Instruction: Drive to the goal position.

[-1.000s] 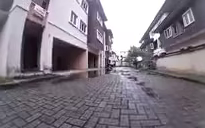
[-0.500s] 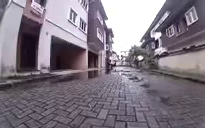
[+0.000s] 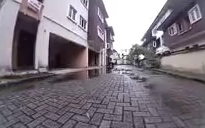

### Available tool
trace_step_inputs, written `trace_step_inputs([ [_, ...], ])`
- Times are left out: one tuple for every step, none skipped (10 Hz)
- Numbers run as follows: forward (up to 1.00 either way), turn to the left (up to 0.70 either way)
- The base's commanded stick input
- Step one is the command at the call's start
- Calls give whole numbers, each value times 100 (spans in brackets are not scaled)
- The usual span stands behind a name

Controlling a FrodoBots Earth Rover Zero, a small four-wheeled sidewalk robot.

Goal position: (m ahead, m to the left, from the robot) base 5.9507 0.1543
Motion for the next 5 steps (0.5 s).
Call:
trace_step_inputs([
  [70,-35],
  [70,-34],
  [70,-30],
  [70,0],
  [70,0],
])
